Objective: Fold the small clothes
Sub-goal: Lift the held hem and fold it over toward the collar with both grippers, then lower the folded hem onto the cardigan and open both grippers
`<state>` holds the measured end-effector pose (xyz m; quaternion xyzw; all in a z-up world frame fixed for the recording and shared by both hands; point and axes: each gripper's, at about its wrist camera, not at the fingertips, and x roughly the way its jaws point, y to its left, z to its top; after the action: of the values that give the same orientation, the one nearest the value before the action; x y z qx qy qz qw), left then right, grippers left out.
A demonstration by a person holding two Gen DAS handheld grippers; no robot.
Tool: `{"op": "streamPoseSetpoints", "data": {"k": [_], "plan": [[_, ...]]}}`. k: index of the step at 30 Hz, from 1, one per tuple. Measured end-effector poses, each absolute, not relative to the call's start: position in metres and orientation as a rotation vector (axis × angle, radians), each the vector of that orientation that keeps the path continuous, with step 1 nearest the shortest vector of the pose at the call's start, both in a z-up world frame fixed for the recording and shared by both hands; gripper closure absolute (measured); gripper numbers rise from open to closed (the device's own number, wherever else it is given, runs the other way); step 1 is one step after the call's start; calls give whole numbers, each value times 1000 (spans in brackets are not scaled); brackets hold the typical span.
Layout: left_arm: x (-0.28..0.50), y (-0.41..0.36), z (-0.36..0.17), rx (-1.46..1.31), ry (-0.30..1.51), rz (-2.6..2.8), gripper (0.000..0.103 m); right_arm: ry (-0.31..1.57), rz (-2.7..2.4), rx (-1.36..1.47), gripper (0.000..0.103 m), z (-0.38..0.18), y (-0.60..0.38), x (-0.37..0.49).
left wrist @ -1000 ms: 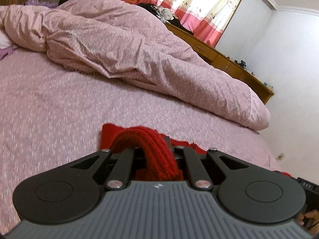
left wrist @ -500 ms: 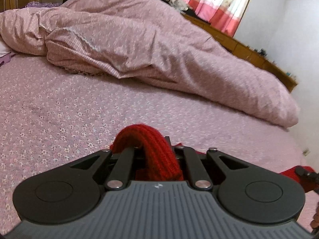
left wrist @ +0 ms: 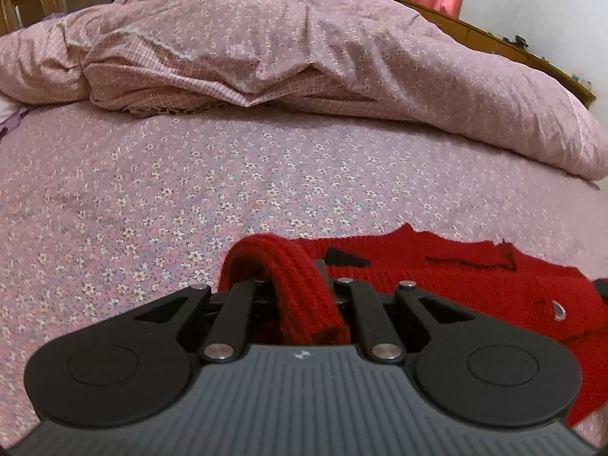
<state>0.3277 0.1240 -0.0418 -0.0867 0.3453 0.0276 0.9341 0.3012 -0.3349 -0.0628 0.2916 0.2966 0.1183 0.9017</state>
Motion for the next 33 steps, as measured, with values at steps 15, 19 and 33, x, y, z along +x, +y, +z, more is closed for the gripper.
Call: {"op": "streamPoseSetpoints", "data": {"k": [15, 19, 33], "plan": [[268, 118, 1, -46, 666, 90, 44, 542, 314, 469, 36, -17, -331, 246], [248, 104, 4, -17, 656, 21, 44, 549, 328, 408, 36, -14, -318, 232], [240, 56, -47, 160, 726, -87, 48, 605, 359, 56, 55, -36, -258, 219]]}}
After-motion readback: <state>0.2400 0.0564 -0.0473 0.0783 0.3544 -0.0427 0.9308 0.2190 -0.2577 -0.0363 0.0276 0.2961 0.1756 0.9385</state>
